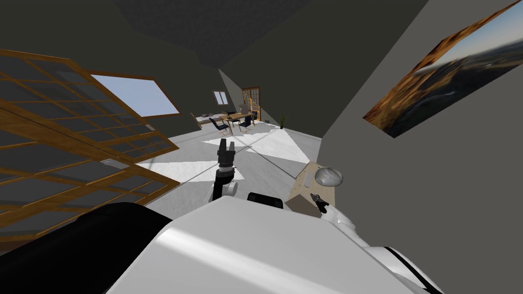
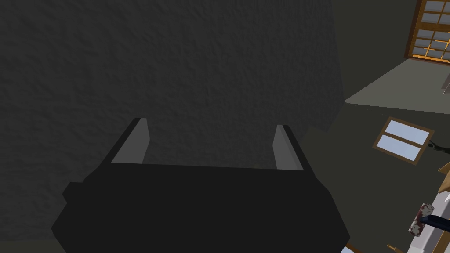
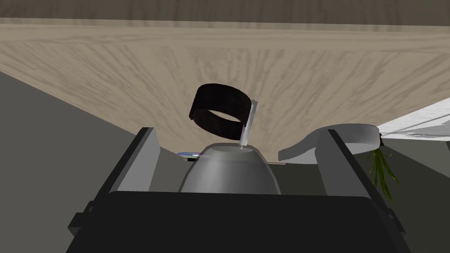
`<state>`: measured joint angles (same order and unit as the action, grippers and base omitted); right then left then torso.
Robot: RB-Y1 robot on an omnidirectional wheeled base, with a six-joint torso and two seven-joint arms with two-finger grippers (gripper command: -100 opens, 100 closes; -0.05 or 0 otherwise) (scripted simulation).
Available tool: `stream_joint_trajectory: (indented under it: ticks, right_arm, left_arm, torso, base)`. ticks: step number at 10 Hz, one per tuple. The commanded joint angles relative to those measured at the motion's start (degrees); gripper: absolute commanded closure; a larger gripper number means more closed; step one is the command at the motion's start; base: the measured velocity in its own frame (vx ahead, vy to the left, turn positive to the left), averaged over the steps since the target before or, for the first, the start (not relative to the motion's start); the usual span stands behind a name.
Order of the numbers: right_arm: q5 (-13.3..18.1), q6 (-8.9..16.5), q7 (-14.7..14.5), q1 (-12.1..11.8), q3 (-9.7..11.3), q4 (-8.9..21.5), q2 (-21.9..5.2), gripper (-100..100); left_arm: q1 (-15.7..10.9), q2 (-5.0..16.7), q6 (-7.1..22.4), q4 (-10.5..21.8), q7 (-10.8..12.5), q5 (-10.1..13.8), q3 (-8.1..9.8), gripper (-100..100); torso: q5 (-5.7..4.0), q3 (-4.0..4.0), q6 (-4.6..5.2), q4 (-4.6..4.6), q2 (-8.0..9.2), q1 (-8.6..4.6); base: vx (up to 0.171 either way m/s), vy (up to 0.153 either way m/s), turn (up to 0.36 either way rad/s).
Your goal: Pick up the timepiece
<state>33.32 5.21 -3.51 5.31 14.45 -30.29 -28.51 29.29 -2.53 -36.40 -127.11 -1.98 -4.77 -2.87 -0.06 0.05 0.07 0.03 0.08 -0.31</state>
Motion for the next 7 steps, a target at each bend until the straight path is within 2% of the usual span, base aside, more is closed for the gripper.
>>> stream_joint_trajectory:
  ticks: [1, 3, 4, 5, 7]
  right_arm:
    - [0.1, 1.6, -0.9, 0.4, -0.2, -0.7, 1.2, -100]
    - [0.4, 2.4, -1.4, 0.7, -0.6, -0.9, 2.0, -100]
    - [-0.6, 2.7, -1.2, 0.3, 0.4, -1.5, 1.5, -100]
    - [-0.5, 2.6, -1.3, 0.4, 0.3, -1.3, 1.6, 100]
    - [-0.5, 2.5, -1.3, 0.5, 0.3, -1.5, 1.7, 100]
  left_arm:
    - [0.0, 0.0, 0.0, 0.0, 0.0, 0.0, 0.0, 0]
    - [0.0, 0.0, 0.0, 0.0, 0.0, 0.0, 0.0, 0]
    - [0.0, 0.0, 0.0, 0.0, 0.0, 0.0, 0.0, 0]
    - [0.0, 0.0, 0.0, 0.0, 0.0, 0.0, -0.01, 0]
    - [0.0, 0.0, 0.0, 0.0, 0.0, 0.0, -0.01, 0]
  torso:
    - [0.0, 0.0, 0.0, 0.0, 0.0, 0.0]
    - [0.0, -0.01, 0.0, 0.0, -0.02, -0.01]
    - [0.01, -0.01, 0.0, 0.0, -0.03, 0.06]
    - [0.04, -0.02, 0.0, -0.01, -0.04, 0.18]
    - [0.07, -0.07, 0.1, -0.07, -0.07, 0.21]
  base:
    - [-0.012, -0.081, -0.01]
    - [-0.01, -0.07, -0.005]
    - [-0.005, -0.021, 0.003]
    - [0.0, 0.0, 0.0]
    - [0.001, 0.001, 0.01]
